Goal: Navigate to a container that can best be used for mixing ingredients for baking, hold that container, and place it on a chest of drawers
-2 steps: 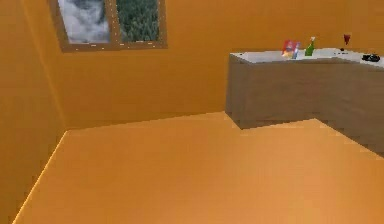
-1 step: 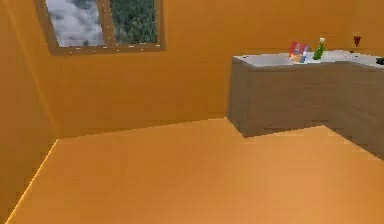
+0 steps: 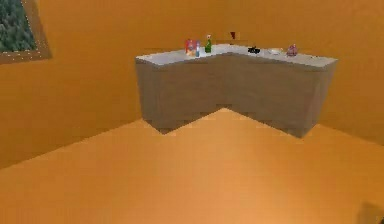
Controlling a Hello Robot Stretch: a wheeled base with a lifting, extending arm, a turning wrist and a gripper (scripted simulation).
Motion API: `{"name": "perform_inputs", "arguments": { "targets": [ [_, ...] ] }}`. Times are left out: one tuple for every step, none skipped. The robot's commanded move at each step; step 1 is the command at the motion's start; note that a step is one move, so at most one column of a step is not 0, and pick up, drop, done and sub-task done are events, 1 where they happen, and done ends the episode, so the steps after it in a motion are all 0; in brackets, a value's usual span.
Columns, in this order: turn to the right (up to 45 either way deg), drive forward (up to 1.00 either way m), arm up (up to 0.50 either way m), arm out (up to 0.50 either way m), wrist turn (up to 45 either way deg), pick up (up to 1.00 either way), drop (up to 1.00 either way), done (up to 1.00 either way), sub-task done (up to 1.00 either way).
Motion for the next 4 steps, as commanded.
{"name": "perform_inputs", "arguments": {
  "targets": [
    [0.0,0.45,0.0,0.0,0.0,0.0,0.0,0.0,0.0],
    [42.0,0.0,0.0,0.0,0.0,0.0,0.0,0.0,0.0],
    [0.0,1.0,0.0,0.0,0.0,0.0,0.0,0.0,0.0],
    [3.0,0.0,0.0,0.0,0.0,0.0,0.0,0.0,0.0]
  ]
}}
